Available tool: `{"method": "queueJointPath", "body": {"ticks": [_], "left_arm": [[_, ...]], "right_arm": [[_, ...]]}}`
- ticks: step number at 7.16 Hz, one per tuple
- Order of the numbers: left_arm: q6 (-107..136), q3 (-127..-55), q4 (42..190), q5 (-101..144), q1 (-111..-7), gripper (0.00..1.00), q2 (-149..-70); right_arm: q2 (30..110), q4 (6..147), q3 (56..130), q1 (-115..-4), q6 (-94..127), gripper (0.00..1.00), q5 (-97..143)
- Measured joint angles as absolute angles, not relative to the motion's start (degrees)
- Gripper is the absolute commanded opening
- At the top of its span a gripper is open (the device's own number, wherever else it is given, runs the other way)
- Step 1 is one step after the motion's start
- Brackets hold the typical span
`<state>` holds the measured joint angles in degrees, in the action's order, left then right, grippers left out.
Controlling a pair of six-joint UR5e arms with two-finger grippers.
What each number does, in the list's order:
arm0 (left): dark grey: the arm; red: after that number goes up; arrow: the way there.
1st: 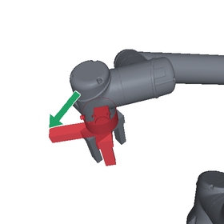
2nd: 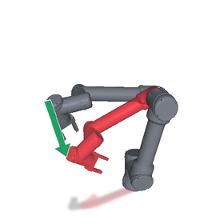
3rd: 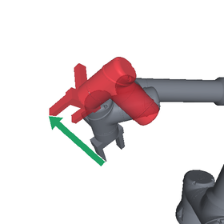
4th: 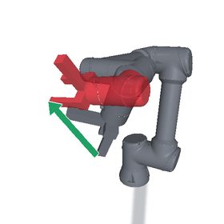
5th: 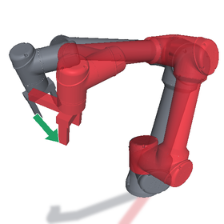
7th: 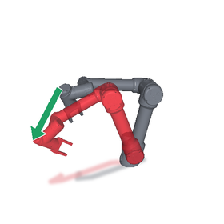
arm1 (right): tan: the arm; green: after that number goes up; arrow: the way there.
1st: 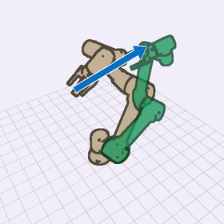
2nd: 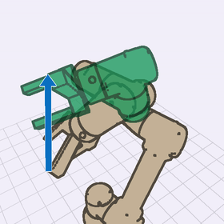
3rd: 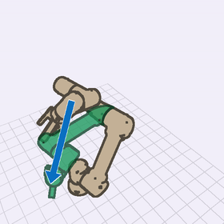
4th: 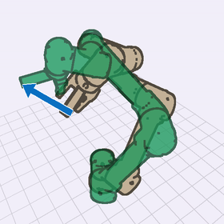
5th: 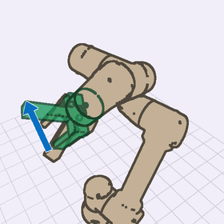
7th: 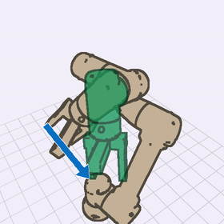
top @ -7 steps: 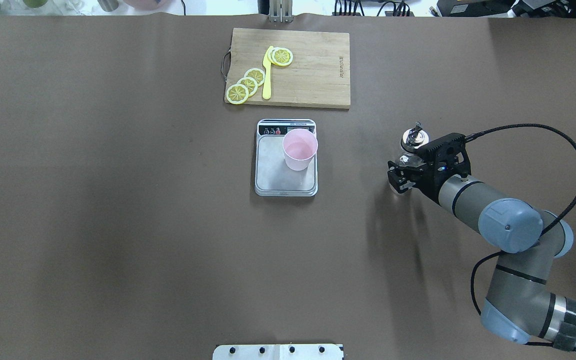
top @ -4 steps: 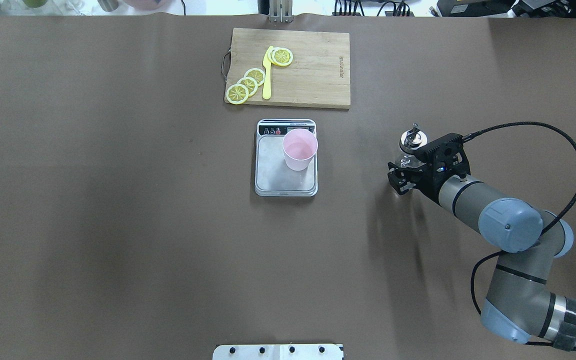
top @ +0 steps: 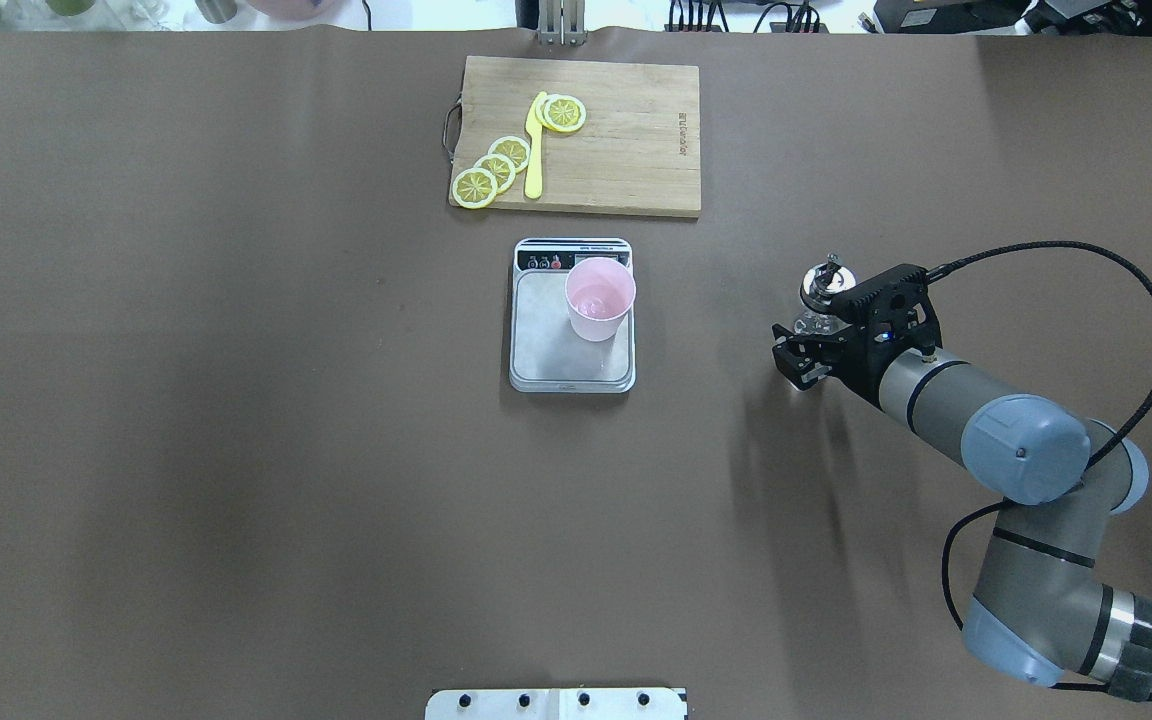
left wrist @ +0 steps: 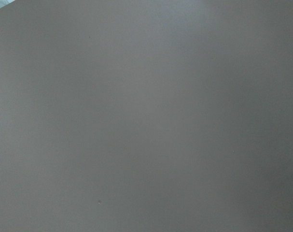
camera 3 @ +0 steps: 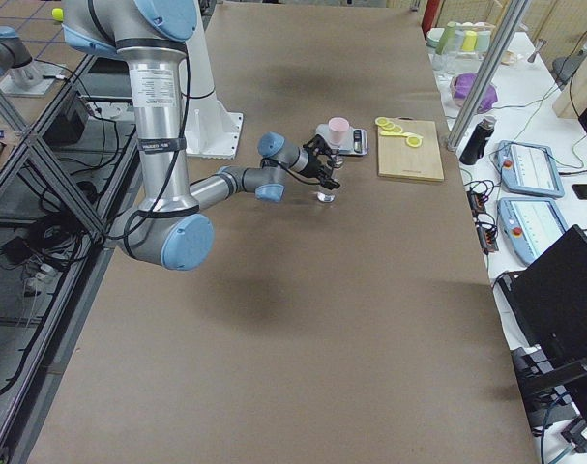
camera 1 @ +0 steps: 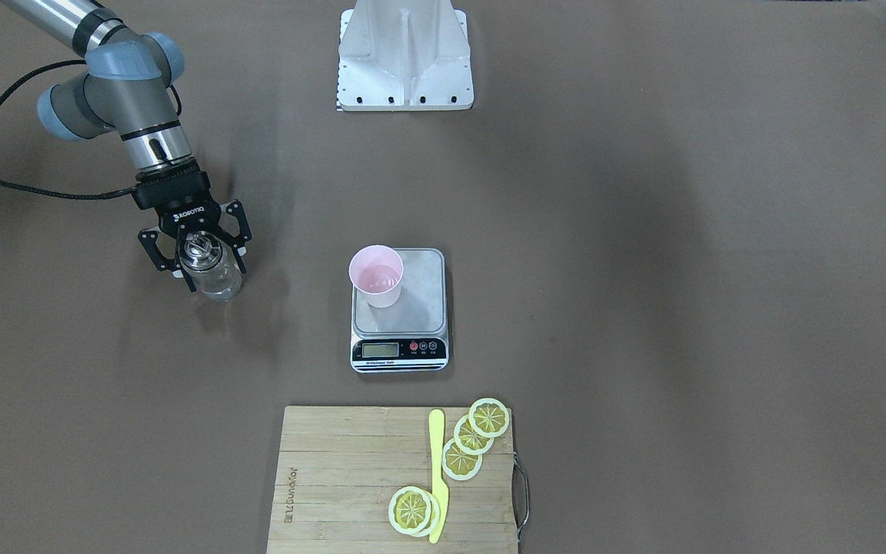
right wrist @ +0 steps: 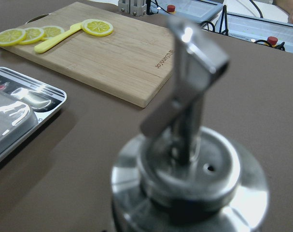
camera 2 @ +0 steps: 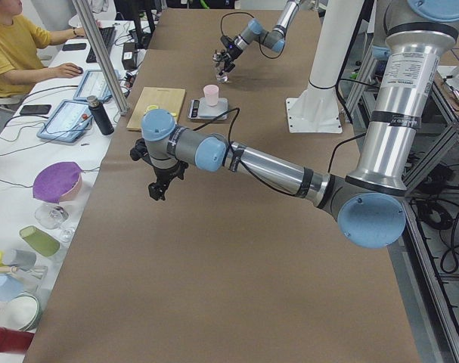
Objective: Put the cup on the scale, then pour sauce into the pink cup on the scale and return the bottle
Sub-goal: 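Lower the bottle onto the table with the right gripper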
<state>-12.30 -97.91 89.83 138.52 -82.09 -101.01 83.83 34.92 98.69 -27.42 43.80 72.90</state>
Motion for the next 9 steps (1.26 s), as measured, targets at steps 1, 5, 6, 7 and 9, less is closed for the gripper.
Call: {"method": "queueJointPath", "body": {"ticks": [1, 5, 6, 7, 9], "left_arm": [[-12.3, -97.9, 89.8, 138.5, -82.1, 0.99, -101.0], [-12.1, -98.1, 89.8, 138.6, -82.1, 0.99, -101.1], [-12.1, -98.3, 89.8, 138.6, -82.1, 0.99, -101.1], [-12.1, -98.3, 89.7, 138.6, -82.1, 0.99, -101.1], [-12.0, -98.3, 89.7, 138.7, -82.1, 0.99, -101.1]], "right_arm": [[84.7, 33.8, 98.8, -27.8, 43.8, 0.95, 73.7], [86.5, 31.8, 99.2, -28.3, 44.4, 1.00, 74.3], [86.8, 31.7, 99.5, -28.3, 44.7, 1.00, 74.1], [87.8, 31.7, 100.3, -28.3, 44.8, 1.00, 73.9], [89.8, 31.9, 102.3, -28.1, 45.5, 1.00, 73.1]]}}
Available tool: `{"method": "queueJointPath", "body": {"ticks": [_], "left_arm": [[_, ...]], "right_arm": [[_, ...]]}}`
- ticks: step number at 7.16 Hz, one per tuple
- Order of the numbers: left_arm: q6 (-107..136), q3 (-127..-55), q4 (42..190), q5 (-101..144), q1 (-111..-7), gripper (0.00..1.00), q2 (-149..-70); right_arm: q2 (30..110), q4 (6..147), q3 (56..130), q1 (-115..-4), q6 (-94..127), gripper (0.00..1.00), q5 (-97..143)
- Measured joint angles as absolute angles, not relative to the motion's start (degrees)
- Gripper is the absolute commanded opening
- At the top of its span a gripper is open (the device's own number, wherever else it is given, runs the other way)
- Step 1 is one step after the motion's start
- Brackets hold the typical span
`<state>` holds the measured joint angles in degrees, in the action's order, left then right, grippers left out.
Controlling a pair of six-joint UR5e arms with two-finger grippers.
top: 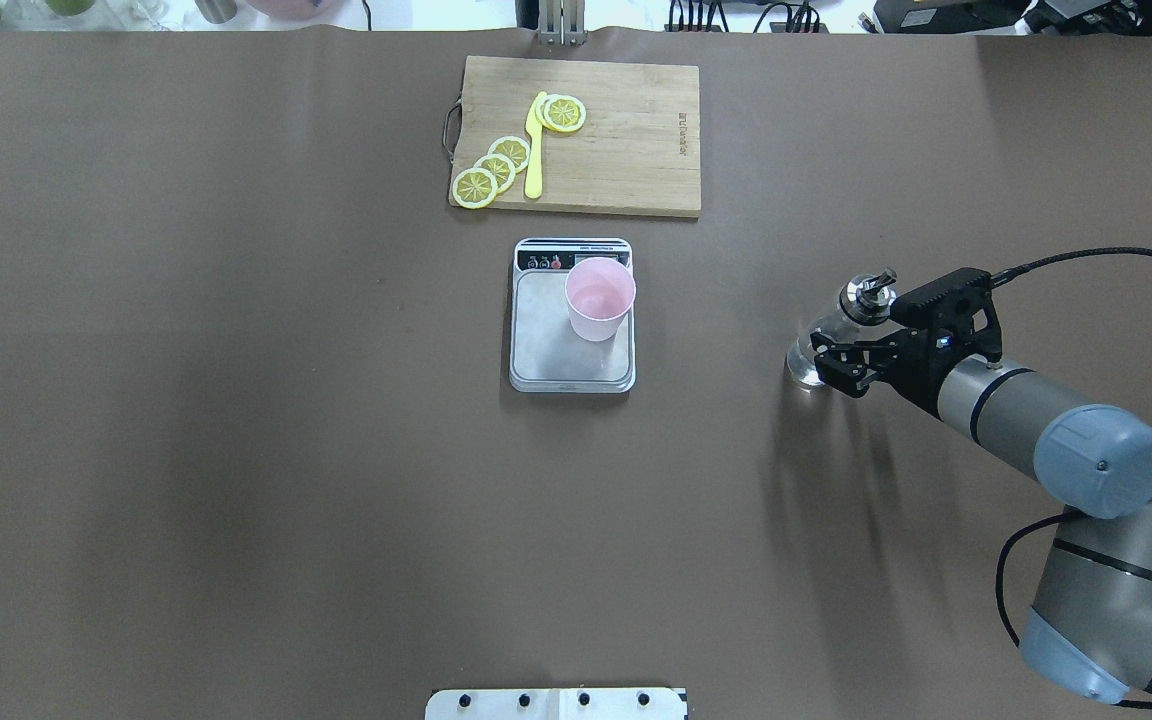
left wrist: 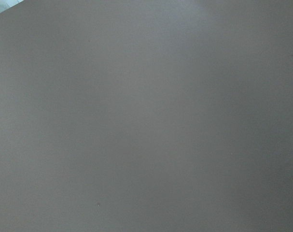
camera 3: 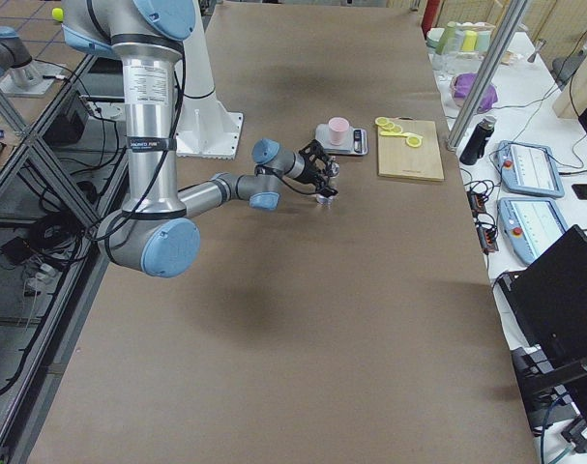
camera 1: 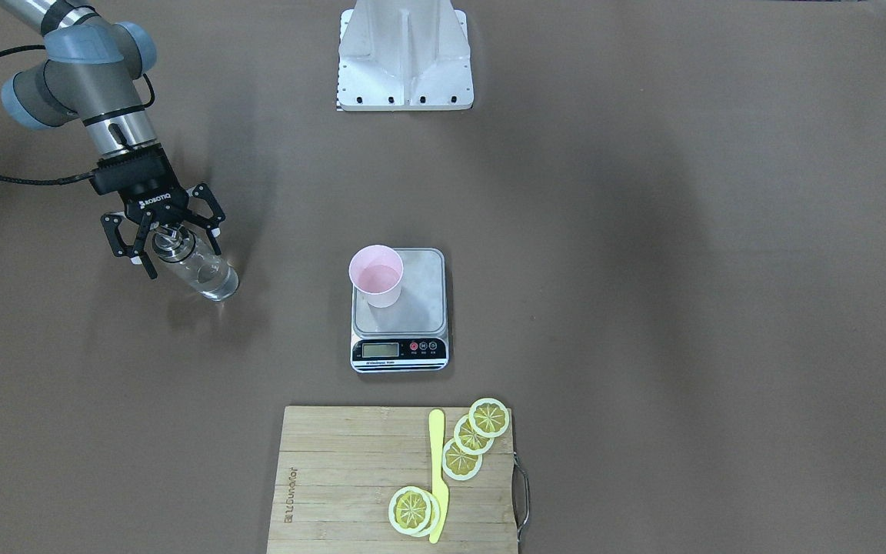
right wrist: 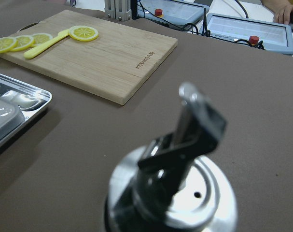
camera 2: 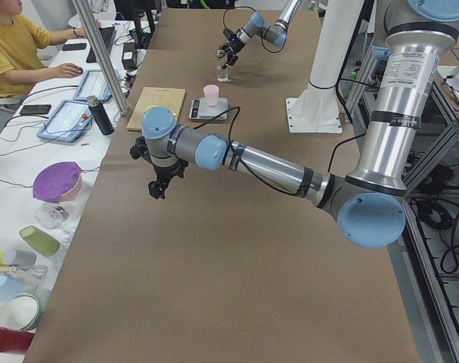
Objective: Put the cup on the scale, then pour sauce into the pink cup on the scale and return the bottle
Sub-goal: 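Lower the bottle onto the table with the right gripper, then open the right gripper and release the bottle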
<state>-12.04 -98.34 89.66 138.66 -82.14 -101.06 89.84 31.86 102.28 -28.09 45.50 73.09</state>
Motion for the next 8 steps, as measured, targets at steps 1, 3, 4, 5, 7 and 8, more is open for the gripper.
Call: {"method": "queueJointPath", "body": {"ticks": [1, 3, 4, 5, 7, 8], "left_arm": [[-12.0, -98.3, 89.7, 138.7, -82.1, 0.99, -101.0], [-12.0, -98.3, 89.6, 138.7, -82.2, 0.99, -100.9], [-12.0, -98.3, 89.6, 138.8, -82.2, 0.99, -100.9], [-12.0, -98.3, 89.6, 138.8, -82.2, 0.99, -100.9], [-12.0, -98.3, 89.6, 138.8, -82.2, 0.99, -100.8], [-12.0, -98.3, 89.6, 138.7, -82.2, 0.99, -100.7]], "right_arm": [[90.0, 32.1, 102.7, -27.5, 46.9, 1.00, 72.4], [89.7, 32.5, 102.9, -26.3, 48.4, 1.00, 71.0], [89.6, 32.5, 102.9, -25.9, 48.6, 1.00, 70.6], [89.7, 32.5, 103.0, -25.4, 48.7, 1.00, 69.9], [90.5, 32.4, 103.4, -23.6, 49.4, 1.00, 67.7], [91.5, 32.4, 103.9, -22.7, 49.7, 1.00, 66.8]]}}
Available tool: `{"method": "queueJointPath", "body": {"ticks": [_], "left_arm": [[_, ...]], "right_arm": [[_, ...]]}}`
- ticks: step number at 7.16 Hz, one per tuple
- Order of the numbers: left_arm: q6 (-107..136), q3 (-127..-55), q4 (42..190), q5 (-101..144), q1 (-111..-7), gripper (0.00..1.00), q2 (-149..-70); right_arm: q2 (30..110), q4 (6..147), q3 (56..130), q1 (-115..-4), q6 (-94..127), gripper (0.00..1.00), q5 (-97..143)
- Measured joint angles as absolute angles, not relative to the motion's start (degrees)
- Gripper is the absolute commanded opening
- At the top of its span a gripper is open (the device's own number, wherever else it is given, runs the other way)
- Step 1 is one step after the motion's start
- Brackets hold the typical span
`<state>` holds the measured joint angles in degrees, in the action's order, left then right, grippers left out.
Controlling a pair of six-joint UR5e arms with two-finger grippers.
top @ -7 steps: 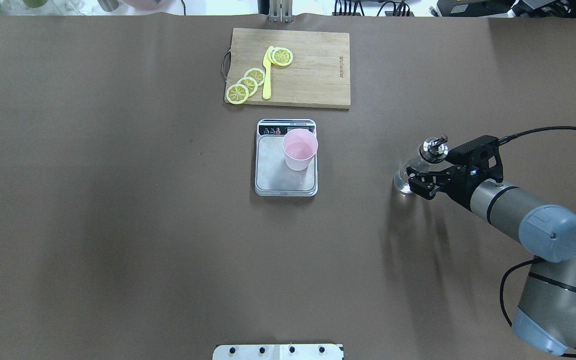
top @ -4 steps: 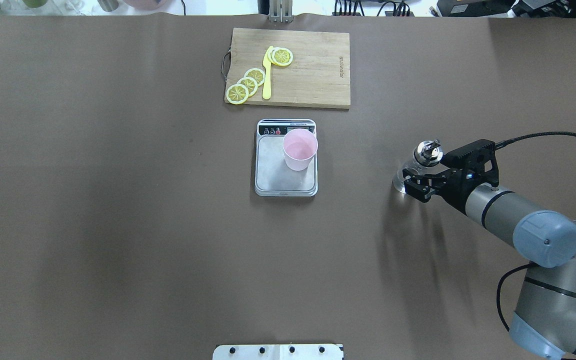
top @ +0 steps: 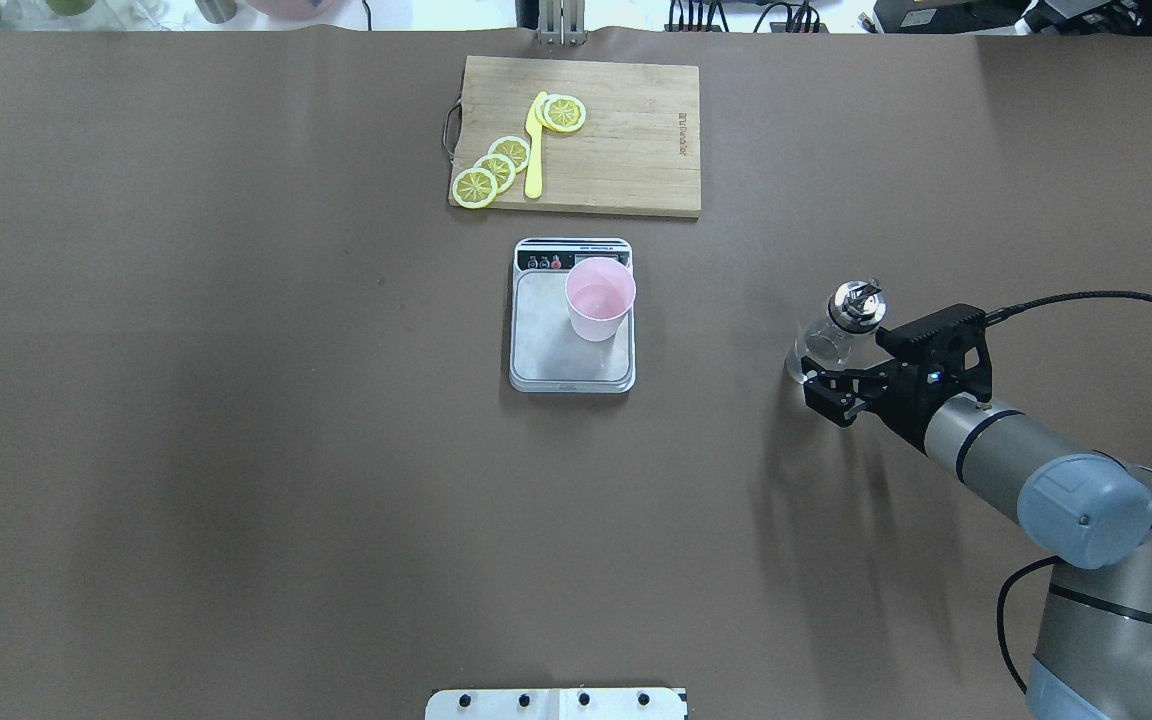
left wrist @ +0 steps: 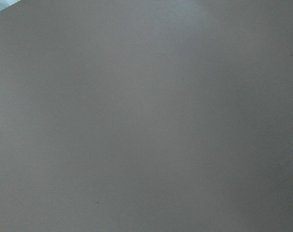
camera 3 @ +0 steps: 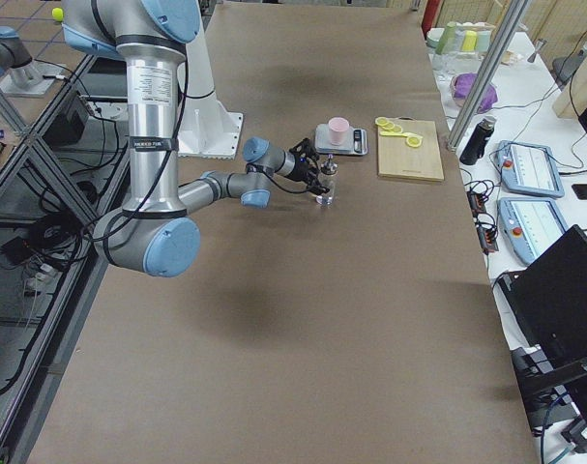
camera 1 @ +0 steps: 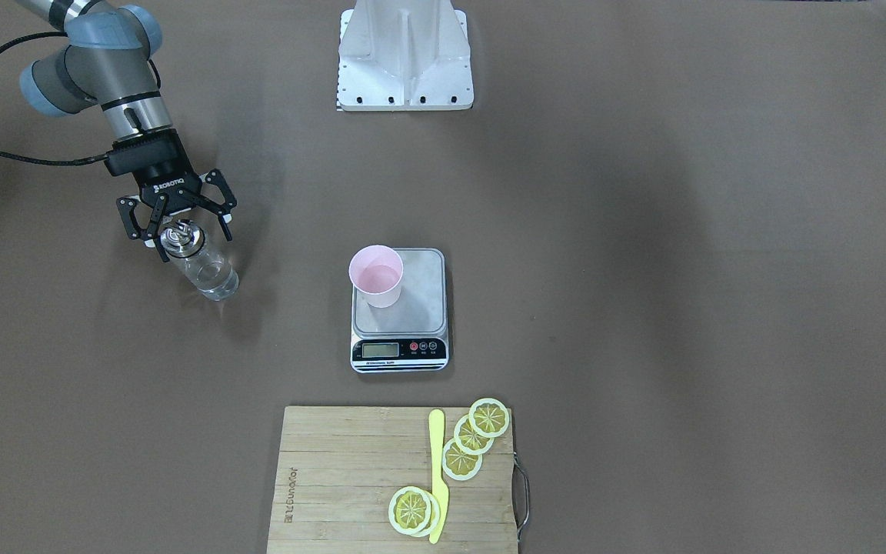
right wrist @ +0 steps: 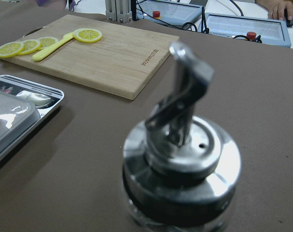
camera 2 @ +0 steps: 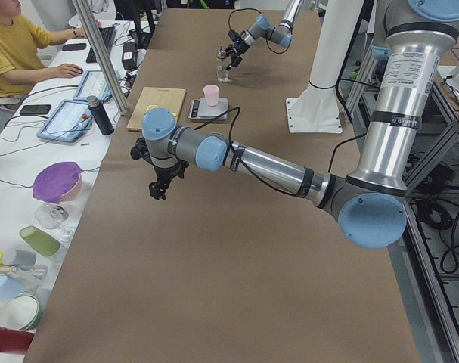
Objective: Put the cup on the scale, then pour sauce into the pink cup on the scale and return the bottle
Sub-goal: 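Open the right gripper and release the bottle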
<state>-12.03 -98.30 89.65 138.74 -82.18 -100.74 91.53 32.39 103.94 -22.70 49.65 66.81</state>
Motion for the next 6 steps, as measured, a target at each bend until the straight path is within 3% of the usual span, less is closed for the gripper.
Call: {"method": "queueJointPath", "body": {"ticks": [6], "left_arm": [[-12.6, -97.5, 89.9, 138.5, -82.3, 0.99, -100.1]], "right_arm": [[102.7, 29.3, 107.4, -21.4, 49.8, 1.00, 67.3]]}}
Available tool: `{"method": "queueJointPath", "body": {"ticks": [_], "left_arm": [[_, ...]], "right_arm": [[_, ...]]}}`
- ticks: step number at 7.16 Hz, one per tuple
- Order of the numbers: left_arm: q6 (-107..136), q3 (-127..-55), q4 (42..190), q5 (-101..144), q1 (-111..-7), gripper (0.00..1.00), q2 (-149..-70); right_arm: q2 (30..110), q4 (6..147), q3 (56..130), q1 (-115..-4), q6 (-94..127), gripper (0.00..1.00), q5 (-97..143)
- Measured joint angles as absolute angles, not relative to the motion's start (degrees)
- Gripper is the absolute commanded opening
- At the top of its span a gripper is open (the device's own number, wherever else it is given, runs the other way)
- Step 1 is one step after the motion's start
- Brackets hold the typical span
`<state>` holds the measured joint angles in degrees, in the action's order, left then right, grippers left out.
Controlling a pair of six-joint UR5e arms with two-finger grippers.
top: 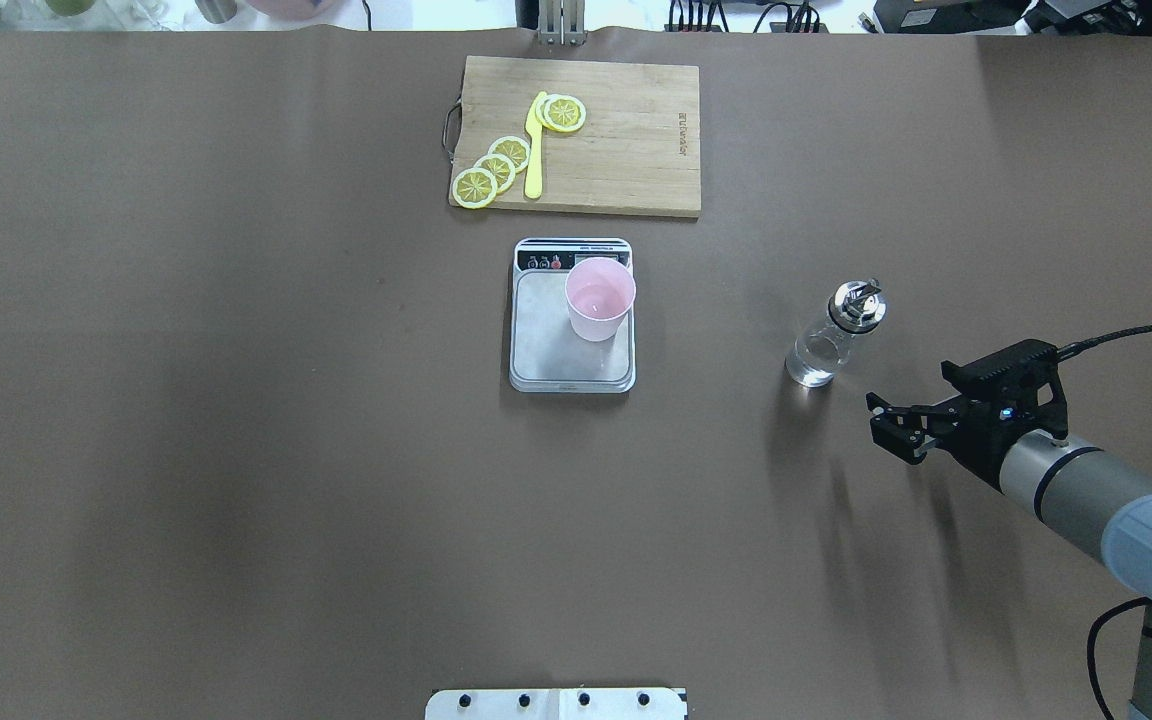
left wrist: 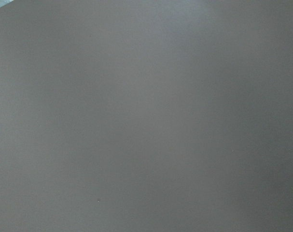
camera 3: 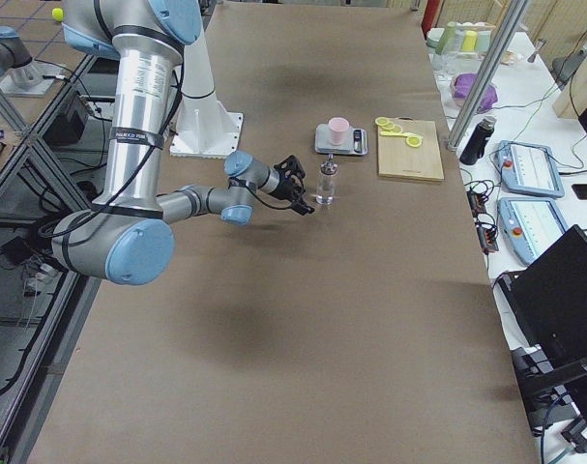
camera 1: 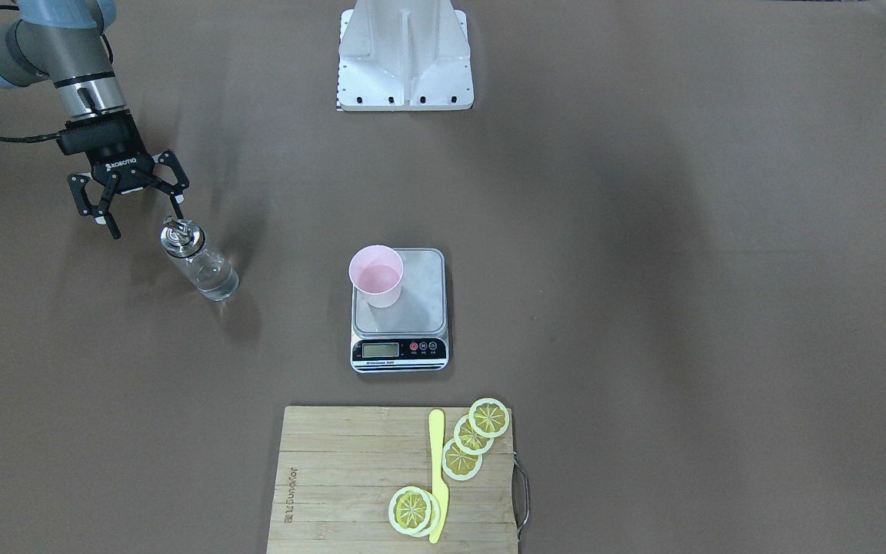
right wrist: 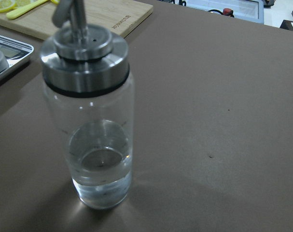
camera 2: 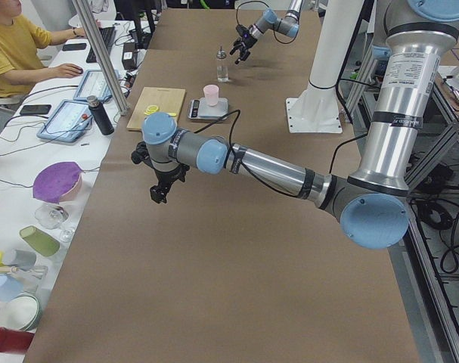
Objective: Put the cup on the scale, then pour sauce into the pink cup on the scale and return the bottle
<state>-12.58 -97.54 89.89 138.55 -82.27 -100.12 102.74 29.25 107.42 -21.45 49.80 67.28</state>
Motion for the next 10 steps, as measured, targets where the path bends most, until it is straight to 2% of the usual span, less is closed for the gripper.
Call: {"method": "queueJointPath", "body": {"ticks": [1, 4, 5, 7, 9, 10], "left_arm": [[-12.8, -97.2, 90.0, 138.5, -82.6, 0.99, -99.8], [-13.0, -96.4, 89.9, 138.8, -86.0, 1.00, -98.2], [-14.6, -95.9, 89.8, 138.9, -88.2, 1.00, -97.0], [-22.2, -90.0, 89.4, 139.0, -93.8, 1.00, -96.0], [-24.6, -86.1, 89.2, 138.6, -97.9, 1.00, -95.9], [-24.8, -85.6, 89.1, 138.5, -99.0, 1.00, -95.8]], "right_arm": [[104.1, 26.8, 106.8, -23.4, 49.4, 1.00, 69.6], [104.4, 25.2, 103.8, -43.1, 43.0, 1.00, 93.2], [103.7, 25.2, 101.1, -48.1, 41.7, 1.00, 97.9], [101.0, 27.7, 94.1, -58.2, 41.0, 1.00, 108.0], [93.7, 40.9, 89.3, -72.8, 39.4, 1.00, 125.1], [89.4, 50.5, 88.5, -76.6, 35.0, 1.00, 128.1]]}}
